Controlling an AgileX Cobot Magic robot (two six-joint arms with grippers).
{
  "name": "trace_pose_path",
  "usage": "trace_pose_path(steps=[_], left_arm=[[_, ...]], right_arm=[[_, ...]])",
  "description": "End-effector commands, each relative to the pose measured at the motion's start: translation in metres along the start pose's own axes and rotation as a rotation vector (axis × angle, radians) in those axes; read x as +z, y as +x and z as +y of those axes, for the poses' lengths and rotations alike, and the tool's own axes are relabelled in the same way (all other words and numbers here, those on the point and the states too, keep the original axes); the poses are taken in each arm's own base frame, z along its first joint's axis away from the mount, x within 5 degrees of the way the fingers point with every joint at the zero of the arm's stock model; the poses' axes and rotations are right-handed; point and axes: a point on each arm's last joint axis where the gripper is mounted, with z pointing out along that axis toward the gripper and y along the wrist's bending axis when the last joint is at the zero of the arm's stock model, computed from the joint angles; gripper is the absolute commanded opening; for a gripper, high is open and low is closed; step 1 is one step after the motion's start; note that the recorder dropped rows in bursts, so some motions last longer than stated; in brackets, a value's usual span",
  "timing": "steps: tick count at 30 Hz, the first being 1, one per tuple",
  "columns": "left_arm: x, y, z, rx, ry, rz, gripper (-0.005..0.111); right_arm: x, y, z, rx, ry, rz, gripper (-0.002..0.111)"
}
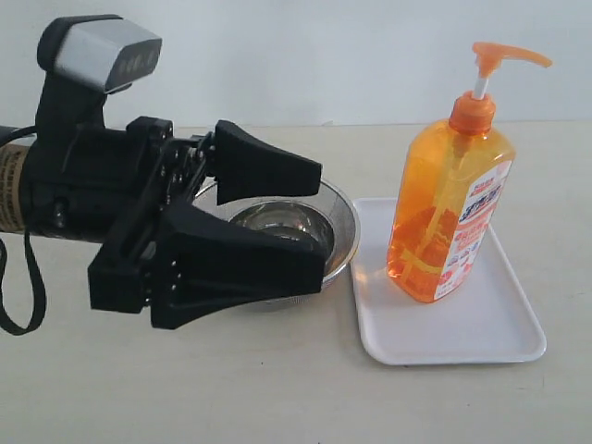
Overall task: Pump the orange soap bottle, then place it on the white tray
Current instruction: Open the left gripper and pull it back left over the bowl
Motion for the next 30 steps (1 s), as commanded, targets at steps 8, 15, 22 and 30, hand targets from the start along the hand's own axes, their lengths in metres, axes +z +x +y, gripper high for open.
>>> trace_pose_path(steps=[8, 15, 22, 30], left_arm=[[-0.0017, -0.0038, -0.0009, 0.184, -0.013, -0.037, 0.091], [-0.0019, -0.0022, 0.0037, 0.199, -0.062, -0.014, 0.005], [-0.0019, -0.0018, 0.0048, 0.232, -0.074, -0.007, 0.007], [-0.0028, -0.0020, 0.0080, 0.259, -0.110, 0.007, 0.007]], right_arm=[[-0.0003, -0.0004, 0.0002, -0.003, -0.004, -0.007, 0.000], [-0.0003, -0.0004, 0.0002, -0.003, -0.004, -0.007, 0.000], [-0.0003, -0.0004, 0.0002, -0.003, -0.004, -0.007, 0.000], [-0.0003, -0.0004, 0.0002, -0.003, -0.004, -0.007, 0.000]])
